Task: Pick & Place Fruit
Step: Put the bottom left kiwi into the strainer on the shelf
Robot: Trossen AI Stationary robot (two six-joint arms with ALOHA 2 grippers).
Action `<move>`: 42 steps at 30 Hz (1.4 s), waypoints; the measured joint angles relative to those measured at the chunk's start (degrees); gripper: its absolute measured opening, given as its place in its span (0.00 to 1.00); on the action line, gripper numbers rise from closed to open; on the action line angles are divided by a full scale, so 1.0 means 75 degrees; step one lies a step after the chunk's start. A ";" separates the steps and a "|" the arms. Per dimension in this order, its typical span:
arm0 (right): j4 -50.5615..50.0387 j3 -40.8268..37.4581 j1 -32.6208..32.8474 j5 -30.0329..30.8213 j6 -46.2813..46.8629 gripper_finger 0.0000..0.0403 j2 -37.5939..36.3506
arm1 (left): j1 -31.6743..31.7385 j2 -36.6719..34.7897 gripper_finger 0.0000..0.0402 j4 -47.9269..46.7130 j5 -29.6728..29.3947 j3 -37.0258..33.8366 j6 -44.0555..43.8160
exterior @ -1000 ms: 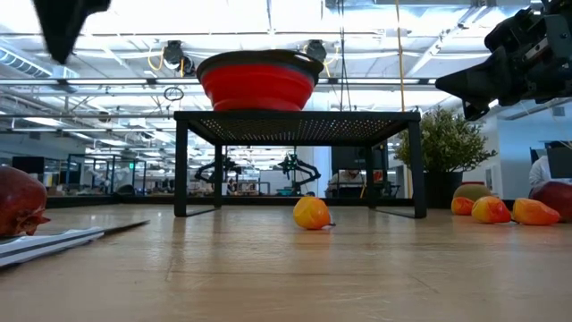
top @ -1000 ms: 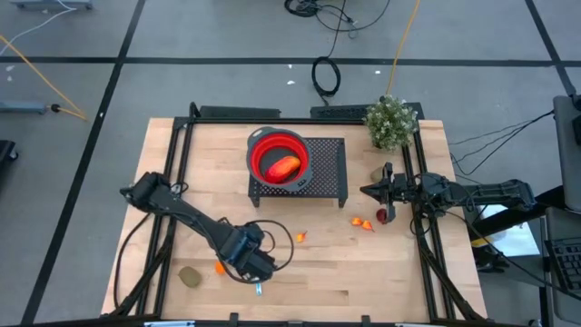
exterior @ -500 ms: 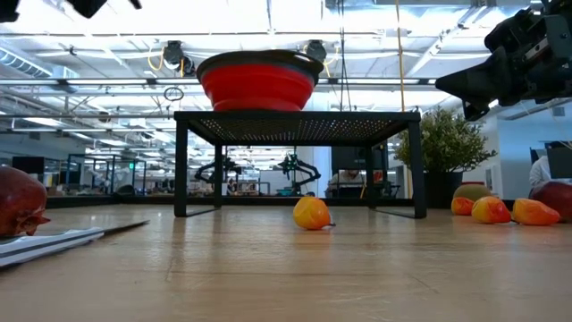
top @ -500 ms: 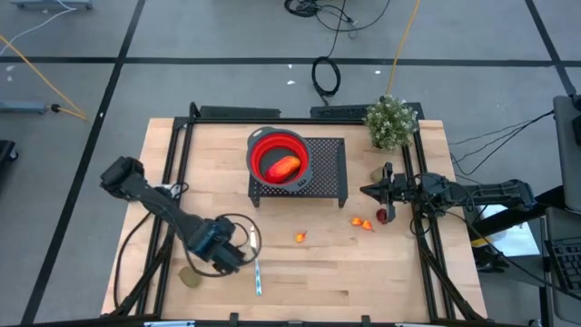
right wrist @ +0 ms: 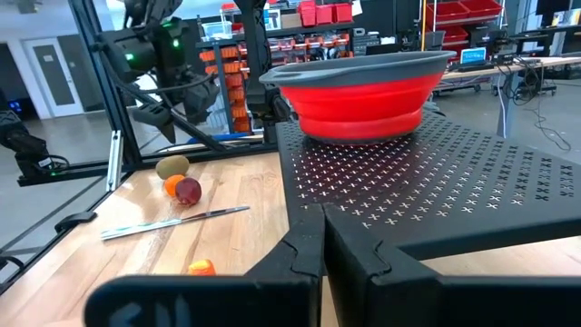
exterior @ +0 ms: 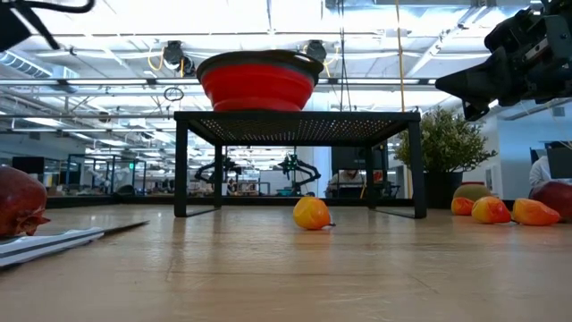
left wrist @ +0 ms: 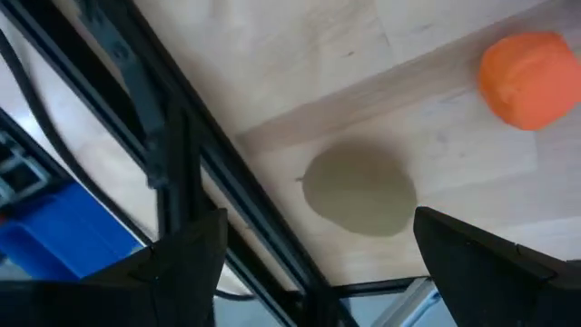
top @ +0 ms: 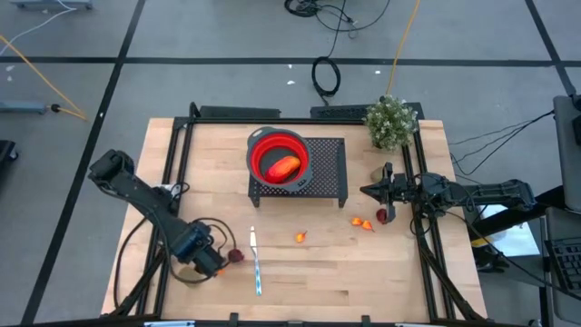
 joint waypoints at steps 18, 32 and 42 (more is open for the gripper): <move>0.0000 0.0000 0.0002 0.0000 0.0003 0.00 0.0000 | -0.0588 0.0000 0.87 0.0781 0.0332 -0.0080 -0.3634; 0.0000 -0.0001 0.0003 0.0000 0.0000 0.00 0.0002 | -0.0730 0.0003 0.87 0.1072 0.0122 -0.0080 -0.5080; 0.0000 -0.0003 0.0000 0.0000 0.0003 0.00 0.0001 | -0.0787 0.0222 0.87 0.1284 0.0052 -0.0252 -0.5063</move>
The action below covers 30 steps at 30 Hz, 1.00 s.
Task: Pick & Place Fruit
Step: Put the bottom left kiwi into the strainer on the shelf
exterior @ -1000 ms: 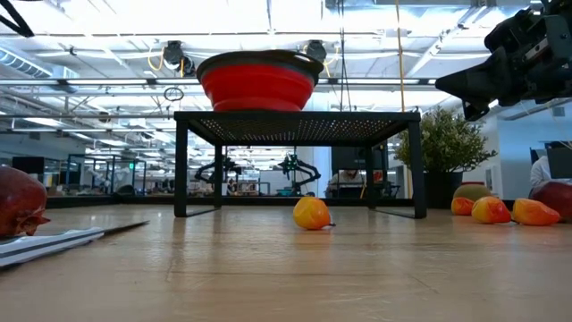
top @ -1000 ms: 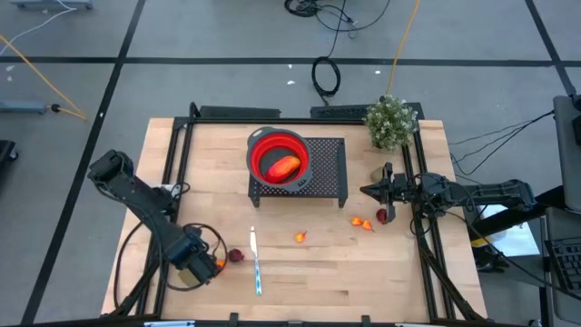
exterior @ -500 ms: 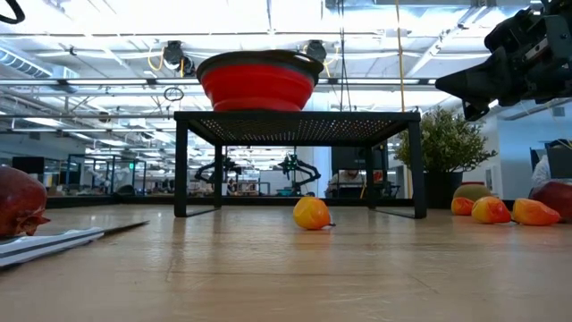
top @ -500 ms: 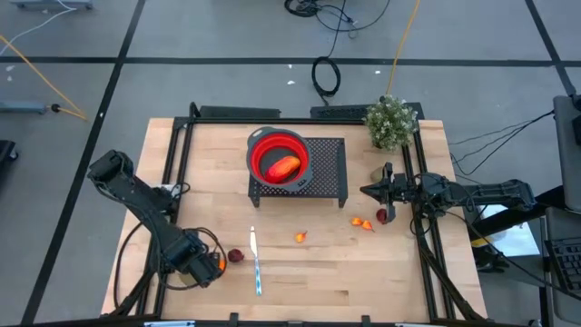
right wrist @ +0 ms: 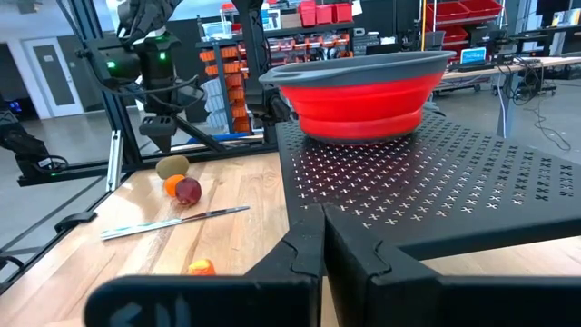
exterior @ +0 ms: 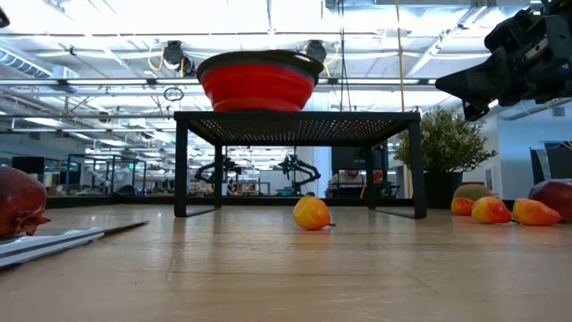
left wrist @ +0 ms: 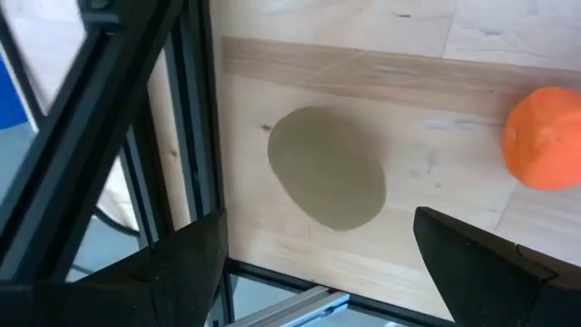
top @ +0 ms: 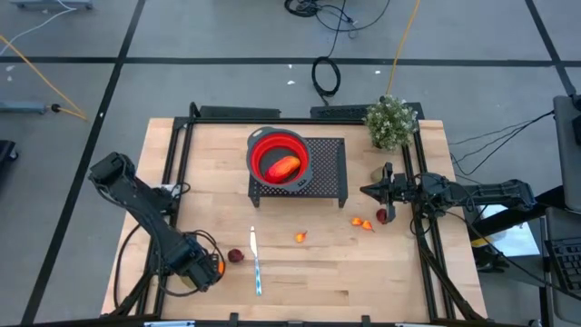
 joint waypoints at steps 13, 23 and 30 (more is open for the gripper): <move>0.0000 0.0001 0.0003 0.0000 0.0000 0.00 -0.0001 | 0.0004 -0.0001 0.87 0.2125 0.0802 -0.1467 -0.0260; 0.0000 0.0000 0.0003 0.0000 0.0000 0.00 -0.0001 | 0.0010 -0.0001 0.87 0.2087 0.0802 -0.1515 -0.0260; 0.0000 0.0000 0.0003 0.0000 0.0000 0.00 -0.0001 | 0.0010 -0.0001 0.87 0.2082 0.0830 -0.1515 -0.0255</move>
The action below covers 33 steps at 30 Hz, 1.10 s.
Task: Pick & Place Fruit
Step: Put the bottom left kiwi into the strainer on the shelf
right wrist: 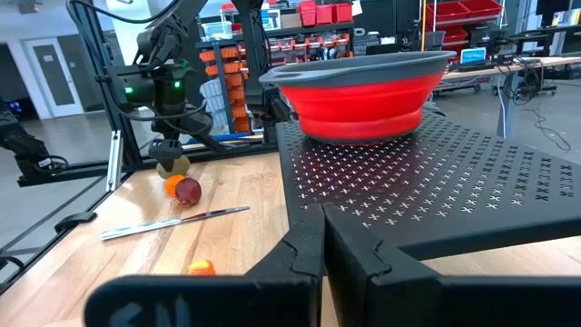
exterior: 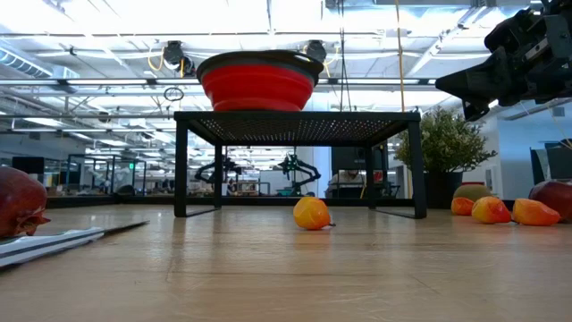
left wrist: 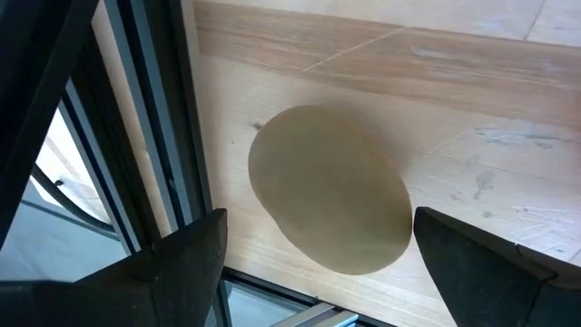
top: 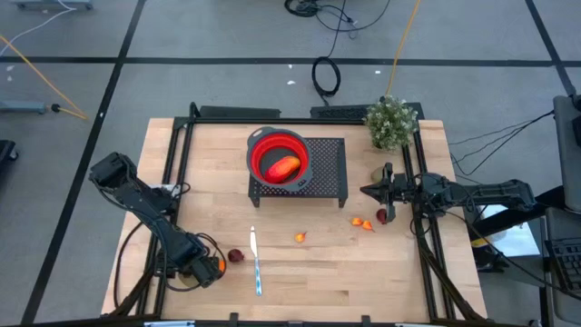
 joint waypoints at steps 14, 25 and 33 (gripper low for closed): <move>0.0000 0.0001 -0.0001 0.0000 0.0000 0.00 0.0001 | 0.0005 0.0000 0.87 0.0757 0.0060 -0.0634 -0.0038; 0.0003 0.0002 0.0000 0.0000 0.0000 0.00 0.0000 | 0.0028 0.0000 0.87 0.1028 -0.0091 -0.0839 -0.0020; 0.0003 0.0002 -0.0003 0.0000 0.0000 0.00 0.0000 | 0.0073 0.0000 0.87 0.1121 -0.0154 -0.0839 0.0015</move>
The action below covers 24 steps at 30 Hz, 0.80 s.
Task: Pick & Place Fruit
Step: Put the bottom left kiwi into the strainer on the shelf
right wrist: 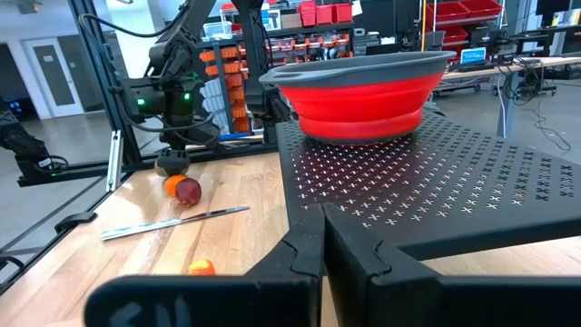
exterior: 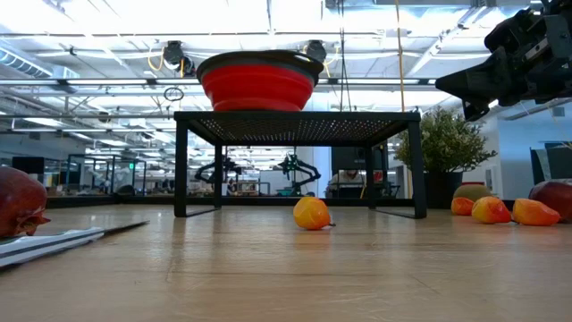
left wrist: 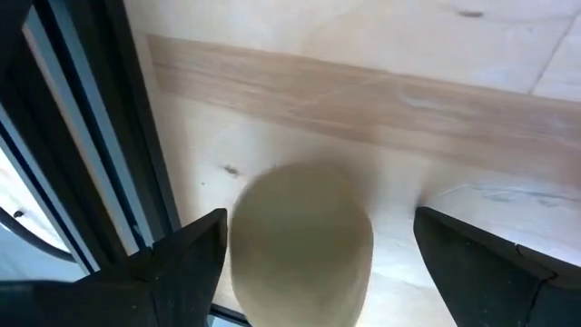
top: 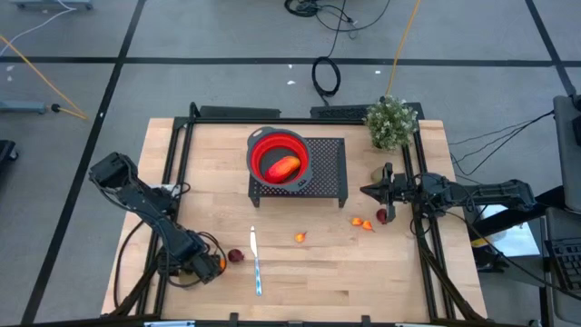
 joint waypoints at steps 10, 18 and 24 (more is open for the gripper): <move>0.0000 0.0000 0.0002 0.0000 0.0000 0.00 0.0002 | -0.0094 0.0000 0.87 0.0203 0.0412 0.0000 -0.0038; 0.0000 -0.0001 0.0003 0.0000 0.0000 0.00 0.0000 | -0.0131 0.0000 0.87 0.0490 0.0408 0.0000 -0.0035; 0.0000 0.0000 0.0001 0.0000 0.0000 0.00 0.0000 | -0.0134 0.0009 0.87 0.0481 0.0259 0.0000 -0.0030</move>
